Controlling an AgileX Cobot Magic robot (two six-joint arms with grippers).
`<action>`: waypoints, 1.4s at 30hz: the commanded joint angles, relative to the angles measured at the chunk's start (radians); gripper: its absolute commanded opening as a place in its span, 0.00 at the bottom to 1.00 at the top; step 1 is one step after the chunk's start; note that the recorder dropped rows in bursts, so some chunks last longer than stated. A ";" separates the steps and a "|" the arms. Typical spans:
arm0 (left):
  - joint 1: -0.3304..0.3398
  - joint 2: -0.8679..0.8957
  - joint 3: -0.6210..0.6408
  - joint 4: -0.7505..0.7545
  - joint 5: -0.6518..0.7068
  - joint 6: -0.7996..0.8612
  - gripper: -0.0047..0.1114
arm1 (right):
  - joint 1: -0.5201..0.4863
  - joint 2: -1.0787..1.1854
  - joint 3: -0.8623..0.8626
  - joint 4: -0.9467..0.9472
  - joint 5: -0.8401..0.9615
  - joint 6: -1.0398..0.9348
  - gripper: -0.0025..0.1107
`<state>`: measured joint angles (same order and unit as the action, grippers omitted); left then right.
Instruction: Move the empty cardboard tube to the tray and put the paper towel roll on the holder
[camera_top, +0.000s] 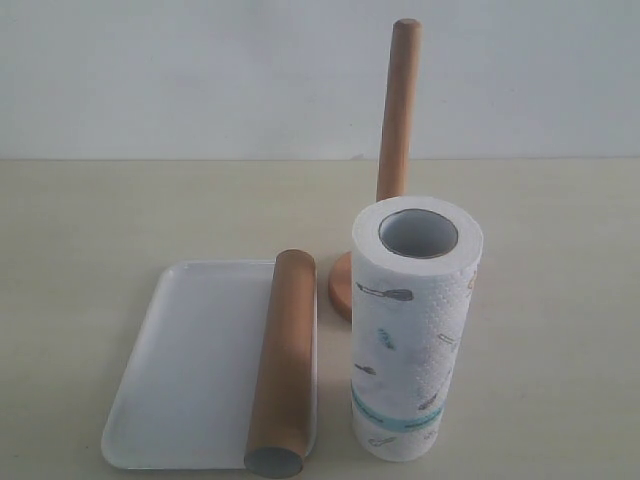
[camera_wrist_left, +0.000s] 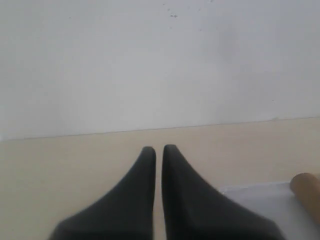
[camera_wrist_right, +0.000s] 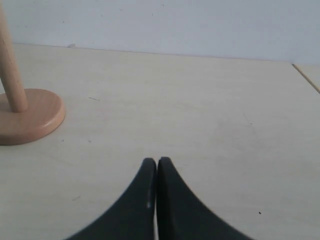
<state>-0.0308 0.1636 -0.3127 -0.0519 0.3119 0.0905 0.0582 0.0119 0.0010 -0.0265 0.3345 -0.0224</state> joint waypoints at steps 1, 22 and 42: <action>0.036 -0.093 0.119 0.029 0.003 0.007 0.08 | -0.007 0.000 -0.001 -0.005 -0.004 0.000 0.02; 0.034 -0.164 0.313 0.037 -0.005 -0.011 0.08 | -0.007 0.000 -0.001 -0.005 -0.004 0.000 0.02; 0.034 -0.164 0.313 0.037 -0.005 -0.009 0.08 | -0.007 0.000 -0.001 -0.005 -0.026 0.000 0.02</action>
<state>0.0006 0.0029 -0.0027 -0.0112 0.3060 0.0903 0.0582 0.0119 0.0010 -0.0265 0.3323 -0.0224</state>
